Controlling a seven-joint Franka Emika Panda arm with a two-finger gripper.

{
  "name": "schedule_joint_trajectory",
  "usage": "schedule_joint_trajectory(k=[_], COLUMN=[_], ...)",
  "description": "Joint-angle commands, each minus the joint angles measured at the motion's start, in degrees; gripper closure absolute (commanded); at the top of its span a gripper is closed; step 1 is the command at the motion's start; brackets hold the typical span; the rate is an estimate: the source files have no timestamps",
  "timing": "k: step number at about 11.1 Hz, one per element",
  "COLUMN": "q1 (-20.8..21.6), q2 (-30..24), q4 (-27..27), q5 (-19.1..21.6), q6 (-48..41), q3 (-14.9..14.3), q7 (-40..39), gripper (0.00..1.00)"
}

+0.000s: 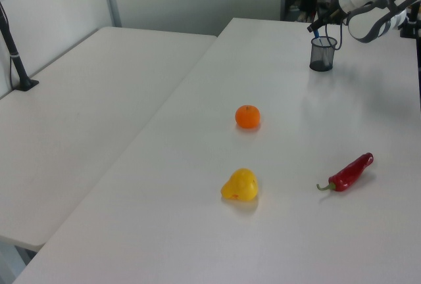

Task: Place marker
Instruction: 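Lower the marker into the pen cup and open the gripper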

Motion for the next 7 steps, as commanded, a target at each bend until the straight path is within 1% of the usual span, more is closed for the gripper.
schedule_joint_trajectory(k=[1, 5, 6, 7], q1=[-0.64, -0.73, -0.64, -0.47], q2=[-4.1, -8.59, -9.12, -9.82], q4=[6.37, 18.68, 20.8, 23.52], q5=[0.45, 0.8, 0.89, 1.15], q6=[-18.01, -50.18, -54.78, -61.26], q3=[-0.27, -0.36, -0.27, -0.01], q7=[-0.63, -0.28, -0.19, 0.51], gripper=[0.0, 0.0, 0.0, 0.0])
